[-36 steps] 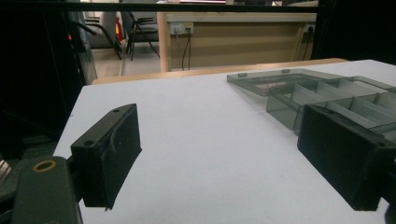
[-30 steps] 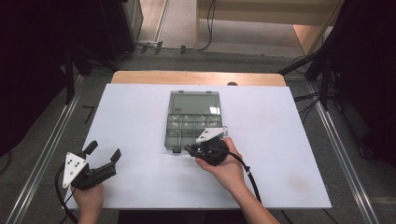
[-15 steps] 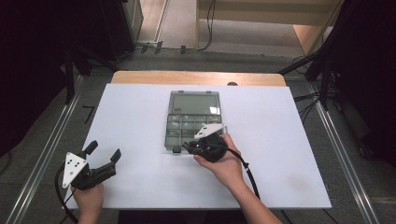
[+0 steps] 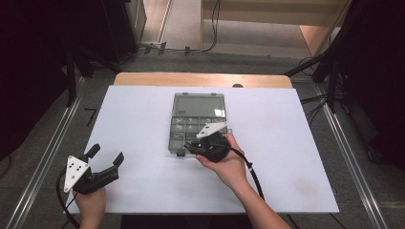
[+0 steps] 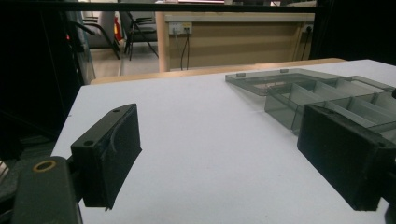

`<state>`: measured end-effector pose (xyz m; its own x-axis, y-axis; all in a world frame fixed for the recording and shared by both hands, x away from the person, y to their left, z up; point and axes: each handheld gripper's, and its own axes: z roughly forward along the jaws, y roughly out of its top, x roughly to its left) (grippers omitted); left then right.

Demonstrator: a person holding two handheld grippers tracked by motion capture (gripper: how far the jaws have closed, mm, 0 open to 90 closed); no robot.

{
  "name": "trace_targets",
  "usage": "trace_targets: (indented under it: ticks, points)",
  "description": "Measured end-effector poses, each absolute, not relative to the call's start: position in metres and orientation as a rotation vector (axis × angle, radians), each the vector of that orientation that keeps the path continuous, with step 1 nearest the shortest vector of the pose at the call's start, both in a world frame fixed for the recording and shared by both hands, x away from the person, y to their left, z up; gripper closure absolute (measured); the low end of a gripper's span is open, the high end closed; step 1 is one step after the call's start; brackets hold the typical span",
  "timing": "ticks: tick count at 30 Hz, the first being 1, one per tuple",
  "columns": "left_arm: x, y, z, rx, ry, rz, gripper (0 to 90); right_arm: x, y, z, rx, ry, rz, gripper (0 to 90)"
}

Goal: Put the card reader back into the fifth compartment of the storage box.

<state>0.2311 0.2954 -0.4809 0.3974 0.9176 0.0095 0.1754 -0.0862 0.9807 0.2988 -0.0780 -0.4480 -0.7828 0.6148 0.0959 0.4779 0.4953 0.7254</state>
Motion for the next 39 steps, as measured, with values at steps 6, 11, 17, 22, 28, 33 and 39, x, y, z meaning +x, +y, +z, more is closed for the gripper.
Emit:
trace_targets:
  ticks: [6,11,17,22,28,33,39]
  points:
    - [0.231,0.295,-0.481,1.546,1.008,0.838,13.5,0.301,-0.075,-0.444,0.941,2.561,1.163,71.2]
    - [0.231,0.295,-0.481,1.545,1.008,0.837,13.5,0.303,-0.071,-0.443,0.931,2.565,1.162,71.2]
    - [0.231,0.295,-0.481,1.547,1.008,0.835,13.5,0.306,-0.067,-0.441,0.924,2.569,1.159,71.2]
    - [0.231,0.295,-0.481,1.547,1.007,0.836,13.5,0.309,-0.065,-0.44,0.922,2.569,1.162,71.2]
    - [0.231,0.295,-0.481,1.547,1.008,0.836,13.5,0.313,-0.061,-0.44,0.922,2.568,1.166,71.2]
    - [0.231,0.295,-0.481,1.55,1.006,0.834,13.5,0.316,-0.056,-0.44,0.936,2.566,1.16,71.2]
    - [0.231,0.295,-0.481,1.553,1.005,0.833,13.5,0.321,-0.052,-0.443,0.942,2.566,1.161,71.2]
